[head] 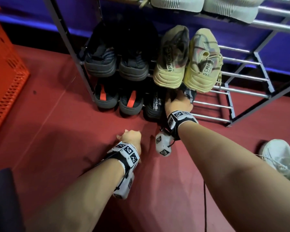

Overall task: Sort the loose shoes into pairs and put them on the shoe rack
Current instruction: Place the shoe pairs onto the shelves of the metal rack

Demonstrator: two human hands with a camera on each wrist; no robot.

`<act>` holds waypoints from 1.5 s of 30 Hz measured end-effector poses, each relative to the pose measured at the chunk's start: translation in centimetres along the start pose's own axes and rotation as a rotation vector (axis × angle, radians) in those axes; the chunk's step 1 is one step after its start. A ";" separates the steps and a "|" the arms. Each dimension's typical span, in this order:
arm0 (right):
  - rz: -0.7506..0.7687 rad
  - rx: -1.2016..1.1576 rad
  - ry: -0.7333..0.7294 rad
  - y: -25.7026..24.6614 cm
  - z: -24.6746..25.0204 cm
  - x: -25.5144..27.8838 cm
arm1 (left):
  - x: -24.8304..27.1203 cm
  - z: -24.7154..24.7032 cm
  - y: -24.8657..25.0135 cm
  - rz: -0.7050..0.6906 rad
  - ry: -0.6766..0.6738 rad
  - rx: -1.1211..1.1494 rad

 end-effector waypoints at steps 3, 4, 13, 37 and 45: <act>0.002 0.064 0.070 1.2 0.0 1.9 | -0.5 -0.3 -0.1 0.010 0.054 0.024; -0.018 0.049 0.099 1.8 0.1 2.8 | -0.3 -0.4 -0.1 0.008 0.070 0.021; -0.180 -0.214 -0.040 4.5 -1.3 5.4 | 0.8 -1.3 -0.8 0.010 0.024 -0.029; -0.204 0.112 -0.221 16.2 9.7 9.2 | 5.2 -2.3 9.1 -0.242 0.232 -0.032; -0.470 0.150 -0.198 26.8 16.7 12.8 | 9.6 1.1 21.6 -0.498 0.242 -0.078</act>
Point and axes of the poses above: each hand's wrist, its own x-axis away from the middle knuckle, its own z-axis out of the back of the hand, y = z × x, the point moved 3 cm from there along -x, towards the middle knuckle, and after that the axes turned 8 degrees about -y, right-handed, at the moved point
